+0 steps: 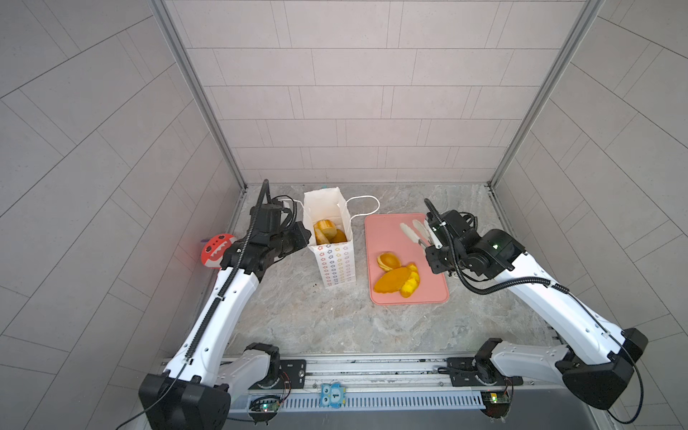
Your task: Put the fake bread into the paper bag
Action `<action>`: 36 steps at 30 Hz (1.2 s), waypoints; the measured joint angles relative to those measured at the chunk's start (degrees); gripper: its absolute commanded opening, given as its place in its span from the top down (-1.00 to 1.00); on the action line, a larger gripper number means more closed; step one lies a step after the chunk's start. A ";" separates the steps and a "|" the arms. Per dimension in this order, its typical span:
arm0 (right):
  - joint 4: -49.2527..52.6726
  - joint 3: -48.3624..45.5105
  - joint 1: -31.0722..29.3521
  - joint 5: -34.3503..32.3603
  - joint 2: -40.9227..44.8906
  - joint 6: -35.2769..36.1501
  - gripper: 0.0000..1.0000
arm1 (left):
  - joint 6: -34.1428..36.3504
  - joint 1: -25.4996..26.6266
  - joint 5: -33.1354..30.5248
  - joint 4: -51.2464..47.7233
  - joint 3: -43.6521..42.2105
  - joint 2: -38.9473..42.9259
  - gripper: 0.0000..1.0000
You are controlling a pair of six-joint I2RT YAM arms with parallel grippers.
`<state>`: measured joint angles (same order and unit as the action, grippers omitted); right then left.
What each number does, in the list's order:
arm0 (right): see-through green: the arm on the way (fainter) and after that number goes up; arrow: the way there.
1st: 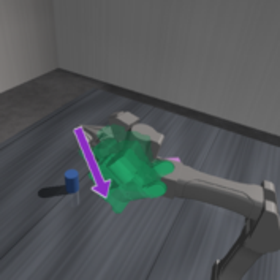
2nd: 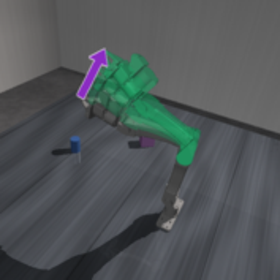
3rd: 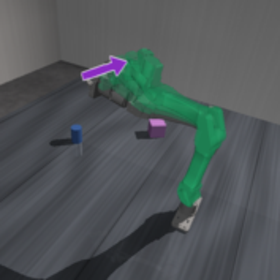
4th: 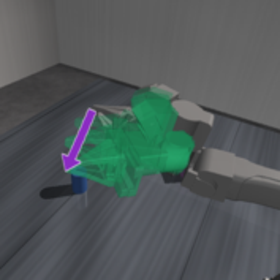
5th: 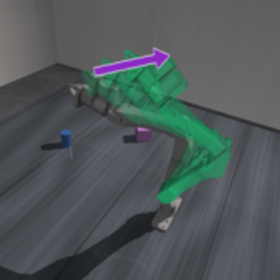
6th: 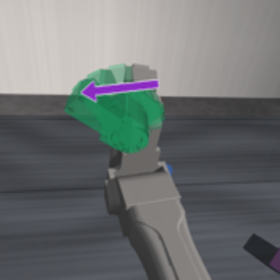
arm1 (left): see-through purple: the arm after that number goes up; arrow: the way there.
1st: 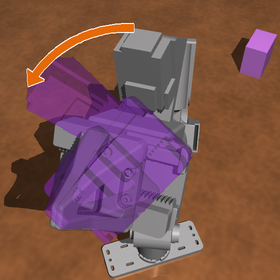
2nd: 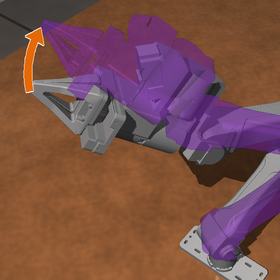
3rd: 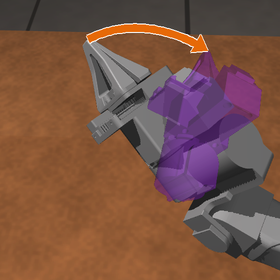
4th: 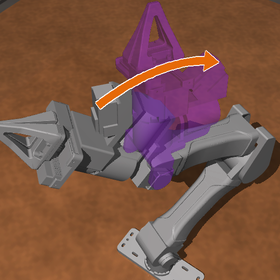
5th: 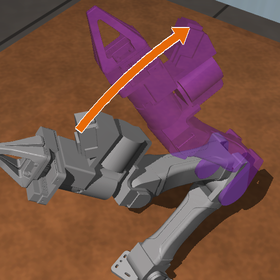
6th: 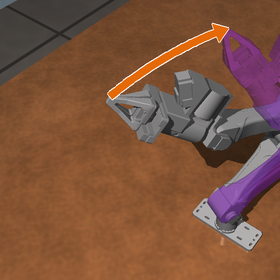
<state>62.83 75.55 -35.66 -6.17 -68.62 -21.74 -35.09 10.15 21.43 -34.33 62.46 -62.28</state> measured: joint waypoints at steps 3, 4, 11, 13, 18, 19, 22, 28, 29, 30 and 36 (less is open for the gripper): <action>-0.63 -3.28 -0.02 1.70 1.38 -1.25 0.23 | 0.00 0.00 0.00 0.02 0.00 0.00 0.80; -0.92 -4.35 0.00 2.21 1.86 -1.55 0.23 | 0.00 0.00 0.00 0.02 0.00 0.00 0.80; -2.16 -11.41 0.00 5.64 5.42 -4.33 0.23 | -0.02 0.00 0.02 0.17 0.00 -0.04 0.80; -2.51 -13.22 0.00 6.45 6.34 -5.07 0.23 | -0.02 0.00 0.02 0.17 0.00 -0.04 0.80; -2.95 -17.59 -0.02 8.70 8.28 -6.93 0.22 | -0.02 0.00 0.02 0.20 0.00 -0.04 0.80; -3.04 -18.32 -0.02 9.05 8.66 -7.28 0.22 | -0.02 0.00 0.02 0.20 0.00 -0.04 0.80; -3.13 -19.78 -0.02 10.01 9.68 -8.11 0.21 | -0.02 0.00 0.04 0.22 0.00 -0.04 0.80; -3.69 -21.81 -0.07 11.76 10.78 -9.51 0.19 | -0.02 0.00 0.04 0.24 -0.02 -0.04 0.80; -3.91 -22.05 -0.07 12.00 10.82 -9.77 0.18 | -0.04 0.00 0.04 0.24 -0.02 -0.04 0.80; -4.13 -22.27 -0.09 12.22 10.84 -9.99 0.17 | -0.04 0.00 0.04 0.24 -0.02 -0.04 0.80; -4.94 -22.91 -0.33 12.90 10.84 -10.73 0.13 | -0.04 0.00 0.04 0.42 -0.13 -0.04 0.80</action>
<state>57.89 52.64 -35.99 6.72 -57.78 -32.47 -35.14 10.15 21.47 -33.91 62.33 -62.33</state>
